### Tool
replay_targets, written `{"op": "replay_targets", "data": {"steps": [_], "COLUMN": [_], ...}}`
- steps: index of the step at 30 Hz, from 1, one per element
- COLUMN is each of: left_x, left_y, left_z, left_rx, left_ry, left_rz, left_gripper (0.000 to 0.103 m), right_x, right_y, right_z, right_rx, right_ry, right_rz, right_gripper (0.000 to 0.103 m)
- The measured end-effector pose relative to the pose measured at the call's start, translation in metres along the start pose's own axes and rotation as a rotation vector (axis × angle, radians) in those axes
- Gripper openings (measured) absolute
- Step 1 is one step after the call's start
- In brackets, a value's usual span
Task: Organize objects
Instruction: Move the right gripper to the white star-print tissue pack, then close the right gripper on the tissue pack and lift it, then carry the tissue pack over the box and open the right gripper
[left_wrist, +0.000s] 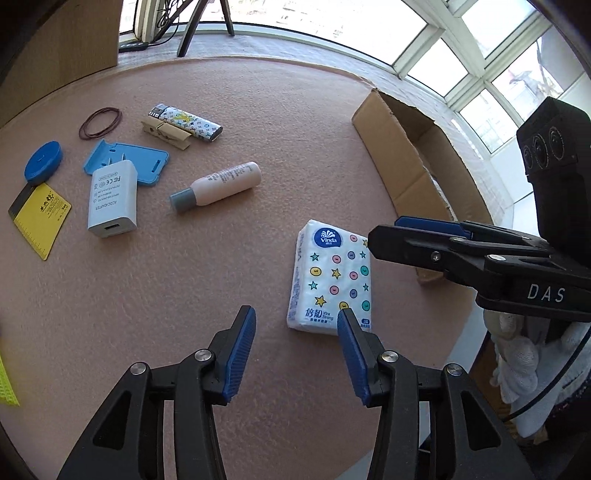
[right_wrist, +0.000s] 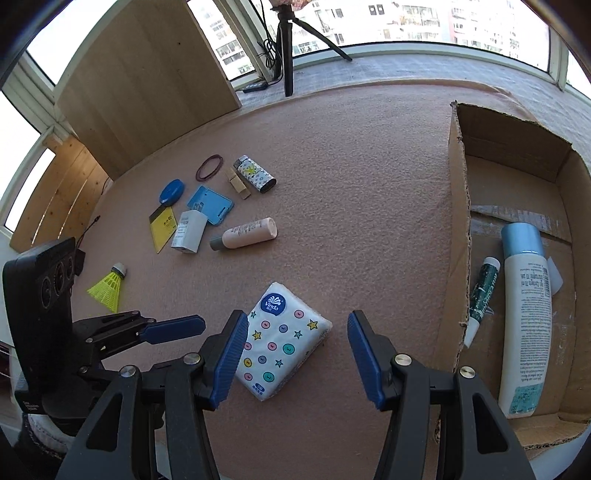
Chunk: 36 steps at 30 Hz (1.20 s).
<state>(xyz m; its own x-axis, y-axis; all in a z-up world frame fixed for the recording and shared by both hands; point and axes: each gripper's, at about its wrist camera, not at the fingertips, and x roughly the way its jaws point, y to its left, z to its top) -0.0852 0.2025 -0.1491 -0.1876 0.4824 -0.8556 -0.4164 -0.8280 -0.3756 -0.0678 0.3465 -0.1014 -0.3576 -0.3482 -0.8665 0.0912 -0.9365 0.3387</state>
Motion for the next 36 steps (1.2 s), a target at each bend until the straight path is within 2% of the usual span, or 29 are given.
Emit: {"op": "replay_targets", "data": {"steps": [3, 10, 19, 22, 26, 36], "left_x": [0.004, 0.014, 0.019, 0.02, 0.017, 0.003], "left_y": [-0.007, -0.014, -0.017, -0.019, -0.021, -0.051], "left_z": [-0.001, 0.005, 0.007, 0.005, 0.005, 0.023], "left_rx": [0.024, 0.062, 0.077, 0.079, 0.079, 0.136], "left_ry": [0.002, 0.014, 0.023, 0.025, 0.022, -0.026], "left_rz": [0.022, 0.013, -0.024, -0.027, -0.025, -0.023], "left_gripper": [0.05, 0.053, 0.053, 0.05, 0.043, 0.04], "right_x": [0.006, 0.019, 0.029, 0.031, 0.03, -0.005], "right_y": [0.0, -0.002, -0.003, -0.001, 0.0, 0.0], "right_z": [-0.001, -0.01, -0.014, -0.015, -0.015, -0.006], "right_rx": [0.019, 0.066, 0.113, 0.115, 0.109, 0.079], "right_ry": [0.032, 0.091, 0.113, 0.12, 0.11, 0.016], "right_rz": [0.013, 0.042, 0.091, 0.104, 0.095, 0.071], "right_gripper": [0.052, 0.052, 0.052, 0.047, 0.036, 0.033]}}
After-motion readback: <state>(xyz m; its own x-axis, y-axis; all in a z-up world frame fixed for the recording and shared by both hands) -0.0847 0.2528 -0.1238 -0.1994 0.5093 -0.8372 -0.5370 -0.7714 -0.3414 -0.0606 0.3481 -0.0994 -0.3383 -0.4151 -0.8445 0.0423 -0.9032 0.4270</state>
